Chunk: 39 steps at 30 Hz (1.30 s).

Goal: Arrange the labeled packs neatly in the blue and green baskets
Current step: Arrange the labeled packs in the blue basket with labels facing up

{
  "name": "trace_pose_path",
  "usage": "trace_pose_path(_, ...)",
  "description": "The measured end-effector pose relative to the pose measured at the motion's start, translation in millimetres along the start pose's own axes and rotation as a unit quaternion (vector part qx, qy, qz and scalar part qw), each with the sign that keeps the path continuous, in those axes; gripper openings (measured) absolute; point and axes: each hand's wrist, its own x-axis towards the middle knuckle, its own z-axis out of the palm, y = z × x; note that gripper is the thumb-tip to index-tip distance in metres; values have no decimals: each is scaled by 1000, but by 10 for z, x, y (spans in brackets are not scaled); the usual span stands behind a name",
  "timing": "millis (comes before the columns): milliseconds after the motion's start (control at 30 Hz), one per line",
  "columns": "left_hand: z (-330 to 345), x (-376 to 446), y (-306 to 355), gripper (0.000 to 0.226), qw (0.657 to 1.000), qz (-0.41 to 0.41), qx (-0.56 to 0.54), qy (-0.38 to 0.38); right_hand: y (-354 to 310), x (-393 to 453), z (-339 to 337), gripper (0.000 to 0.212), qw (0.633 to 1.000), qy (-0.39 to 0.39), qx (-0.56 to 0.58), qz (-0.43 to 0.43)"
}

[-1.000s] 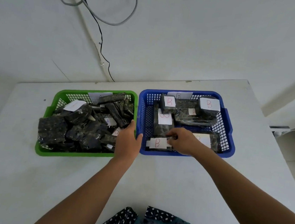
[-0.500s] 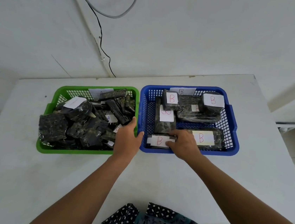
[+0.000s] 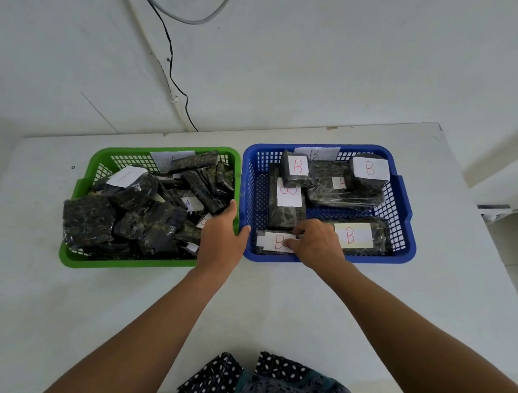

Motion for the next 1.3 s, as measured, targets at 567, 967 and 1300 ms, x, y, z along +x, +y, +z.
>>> trace_pose_path(567,1,-13,4,61,1000,3,18,15,-73,69,31,32,998,-17,-56,-4)
trace_pose_path(967,-478,222,-16,41,991,93,96,30,-214,-70,-321,20,986,74,-134,-61)
trace_pose_path(1300,-856,520,-379,55,942,121,312,40,-962,127,-190,47,959,88,-62,-263)
